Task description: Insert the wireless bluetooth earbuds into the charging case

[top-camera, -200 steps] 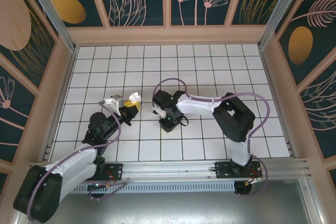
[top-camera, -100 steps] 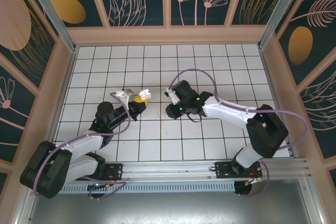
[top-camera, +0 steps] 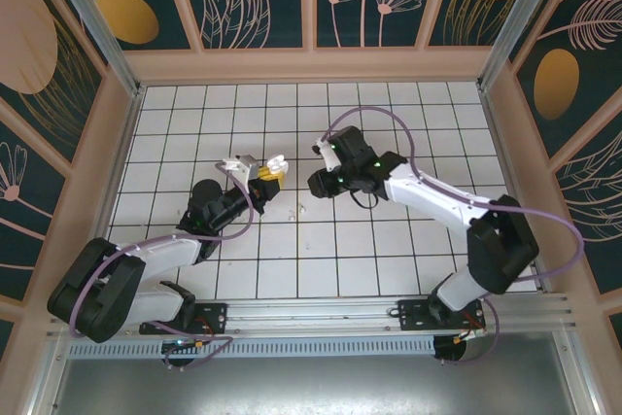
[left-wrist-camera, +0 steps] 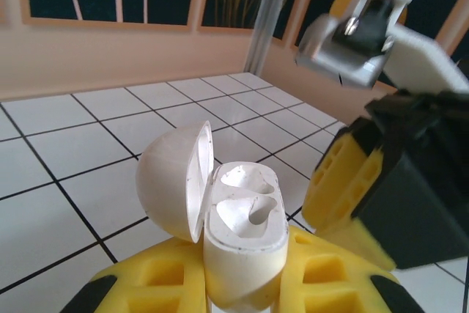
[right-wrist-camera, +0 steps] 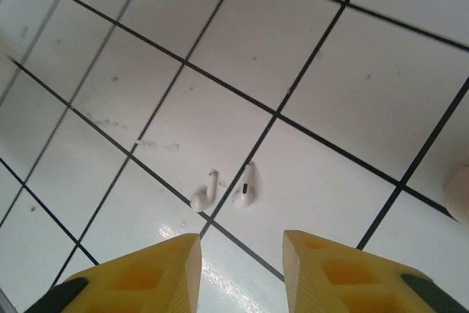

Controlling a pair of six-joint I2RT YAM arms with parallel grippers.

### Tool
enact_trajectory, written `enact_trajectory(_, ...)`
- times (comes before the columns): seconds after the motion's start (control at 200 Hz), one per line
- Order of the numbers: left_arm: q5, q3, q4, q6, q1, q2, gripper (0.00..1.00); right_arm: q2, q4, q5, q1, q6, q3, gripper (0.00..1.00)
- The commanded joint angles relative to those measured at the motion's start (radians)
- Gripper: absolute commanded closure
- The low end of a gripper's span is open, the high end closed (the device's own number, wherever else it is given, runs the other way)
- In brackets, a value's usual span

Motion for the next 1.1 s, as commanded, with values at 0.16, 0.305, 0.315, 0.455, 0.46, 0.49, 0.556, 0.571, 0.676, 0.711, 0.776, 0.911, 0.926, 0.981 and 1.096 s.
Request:
enact_trajectory(0.16, -0.084, -0.06, 0.011, -0.112, 0.071, -0.083, 0.86, 0.229, -0.196, 0.038, 0.076, 0.015, 0.186, 0.61)
enact_trajectory(0.305, -0.112, -0.082, -0.049, -0.106, 0.085, -0.149, 0.86, 0.34, -0.202, 0.036, 0.103, 0.02, 0.24, 0.59)
enact_trajectory(0.315, -0.113, -0.083, -0.052, -0.106, 0.085, -0.153, 0.86, 0.346, -0.203, 0.037, 0.104, 0.02, 0.242, 0.59)
enact_trajectory(0.455, -0.119, -0.098, -0.075, -0.105, 0.088, -0.192, 0.85, 0.399, -0.195, 0.055, 0.107, 0.014, 0.261, 0.59)
enact_trajectory(0.46, -0.12, -0.098, -0.075, -0.105, 0.088, -0.193, 0.85, 0.4, -0.195, 0.056, 0.107, 0.013, 0.261, 0.59)
enact_trajectory(0.49, -0.12, -0.101, -0.077, -0.105, 0.088, -0.198, 0.85, 0.408, -0.195, 0.063, 0.107, 0.012, 0.264, 0.59)
enact_trajectory(0.556, -0.123, -0.104, -0.081, -0.105, 0.089, -0.203, 0.85, 0.423, -0.195, 0.076, 0.108, 0.005, 0.266, 0.59)
enact_trajectory(0.571, -0.122, -0.103, -0.081, -0.105, 0.09, -0.204, 0.85, 0.425, -0.196, 0.079, 0.108, 0.004, 0.267, 0.59)
enact_trajectory(0.676, -0.122, -0.104, -0.08, -0.105, 0.088, -0.202, 0.85, 0.444, -0.186, 0.097, 0.107, -0.007, 0.273, 0.59)
enact_trajectory(0.711, -0.12, -0.103, -0.078, -0.107, 0.089, -0.201, 0.85, 0.451, -0.179, 0.099, 0.107, -0.009, 0.275, 0.6)
enact_trajectory(0.776, -0.116, -0.103, -0.077, -0.108, 0.09, -0.199, 0.85, 0.462, -0.166, 0.096, 0.107, -0.013, 0.279, 0.62)
enact_trajectory(0.911, -0.117, -0.098, -0.091, -0.105, 0.087, -0.205, 0.84, 0.491, -0.167, 0.09, 0.107, -0.027, 0.297, 0.67)
enact_trajectory(0.926, -0.117, -0.098, -0.092, -0.105, 0.089, -0.206, 0.84, 0.493, -0.168, 0.09, 0.107, -0.028, 0.297, 0.67)
enact_trajectory(0.981, -0.12, -0.097, -0.097, -0.099, 0.09, -0.212, 0.84, 0.496, -0.166, 0.088, 0.107, -0.035, 0.291, 0.7)
enact_trajectory(1.096, -0.121, -0.096, -0.109, -0.096, 0.089, -0.215, 0.84, 0.491, -0.166, 0.086, 0.106, -0.042, 0.277, 0.75)
